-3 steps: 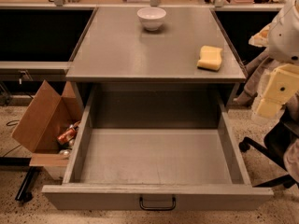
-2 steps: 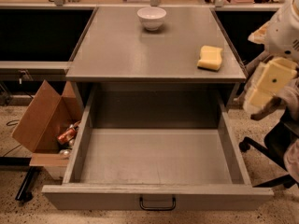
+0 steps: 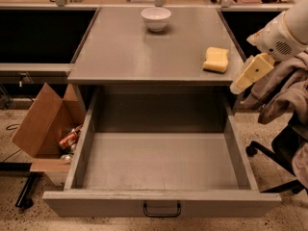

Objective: Place sponge into top drawer

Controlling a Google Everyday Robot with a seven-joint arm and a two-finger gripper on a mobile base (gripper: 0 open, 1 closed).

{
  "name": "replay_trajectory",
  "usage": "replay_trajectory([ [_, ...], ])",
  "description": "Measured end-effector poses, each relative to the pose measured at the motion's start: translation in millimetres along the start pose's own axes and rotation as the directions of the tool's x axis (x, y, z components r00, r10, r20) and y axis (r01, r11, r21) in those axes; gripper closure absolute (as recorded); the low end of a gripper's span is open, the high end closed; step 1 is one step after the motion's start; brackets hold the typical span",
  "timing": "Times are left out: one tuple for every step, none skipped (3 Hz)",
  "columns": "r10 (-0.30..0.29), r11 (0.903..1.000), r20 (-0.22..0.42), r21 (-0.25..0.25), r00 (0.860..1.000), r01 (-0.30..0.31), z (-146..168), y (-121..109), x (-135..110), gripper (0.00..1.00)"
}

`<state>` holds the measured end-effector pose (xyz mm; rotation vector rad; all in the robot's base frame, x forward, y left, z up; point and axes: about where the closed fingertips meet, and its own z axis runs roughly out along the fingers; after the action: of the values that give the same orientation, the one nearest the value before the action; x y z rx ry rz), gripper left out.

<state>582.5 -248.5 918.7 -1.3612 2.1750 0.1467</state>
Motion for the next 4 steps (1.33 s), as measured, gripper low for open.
replay_trajectory([
  [0.000, 1.0000, 0.000, 0.000, 1.000, 0.000, 0, 0, 0, 0.00],
  [0.010, 0.9999, -0.011, 0.004, 1.000, -0.010, 19, -18, 0, 0.00],
  [0.027, 0.9996, -0.026, 0.010, 0.999, -0.027, 44, -43, 1, 0.00],
  [0.052, 0.9984, -0.025, 0.024, 0.998, -0.051, 63, -62, 1, 0.00],
])
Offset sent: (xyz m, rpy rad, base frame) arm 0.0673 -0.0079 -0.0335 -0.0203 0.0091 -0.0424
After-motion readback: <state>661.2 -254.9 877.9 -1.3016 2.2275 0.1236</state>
